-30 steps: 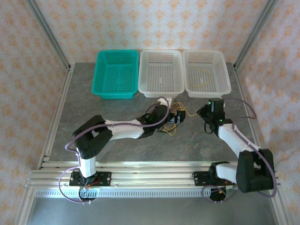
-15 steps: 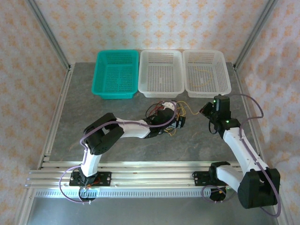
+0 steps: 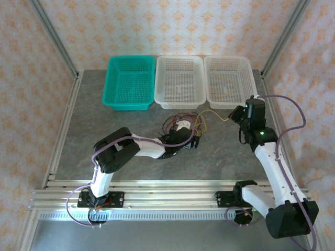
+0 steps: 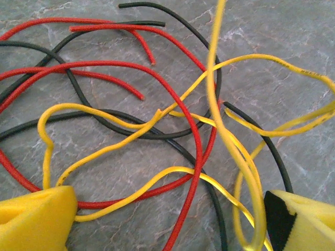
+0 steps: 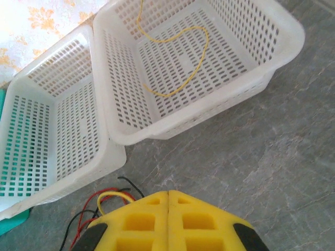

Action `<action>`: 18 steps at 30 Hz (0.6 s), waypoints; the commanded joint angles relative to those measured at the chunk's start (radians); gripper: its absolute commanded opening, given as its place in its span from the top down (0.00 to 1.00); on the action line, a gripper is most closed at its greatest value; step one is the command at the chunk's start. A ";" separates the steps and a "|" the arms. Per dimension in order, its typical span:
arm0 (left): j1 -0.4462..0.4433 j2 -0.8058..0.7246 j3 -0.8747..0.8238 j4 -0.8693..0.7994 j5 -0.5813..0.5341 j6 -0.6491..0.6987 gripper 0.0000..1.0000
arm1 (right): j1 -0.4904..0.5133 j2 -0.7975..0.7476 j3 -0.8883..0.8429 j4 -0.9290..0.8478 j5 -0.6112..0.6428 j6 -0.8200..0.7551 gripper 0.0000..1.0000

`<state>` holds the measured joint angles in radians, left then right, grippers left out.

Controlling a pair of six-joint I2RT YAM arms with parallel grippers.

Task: Untangle the cables

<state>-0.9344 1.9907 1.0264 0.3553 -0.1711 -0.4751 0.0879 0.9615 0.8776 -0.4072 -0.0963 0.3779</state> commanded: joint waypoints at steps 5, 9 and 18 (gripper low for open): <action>-0.010 -0.073 -0.100 -0.018 -0.050 -0.044 0.07 | -0.004 -0.024 0.093 -0.042 0.080 -0.043 1.00; -0.013 -0.114 -0.154 -0.018 -0.054 -0.066 0.08 | -0.004 -0.036 0.116 -0.032 0.096 -0.045 1.00; -0.039 -0.217 -0.283 -0.017 -0.071 -0.141 0.08 | -0.004 -0.091 0.115 0.030 0.074 -0.064 1.00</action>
<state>-0.9627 1.8072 0.7799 0.3717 -0.2050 -0.5621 0.0879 0.9005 0.9623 -0.4259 -0.0406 0.3347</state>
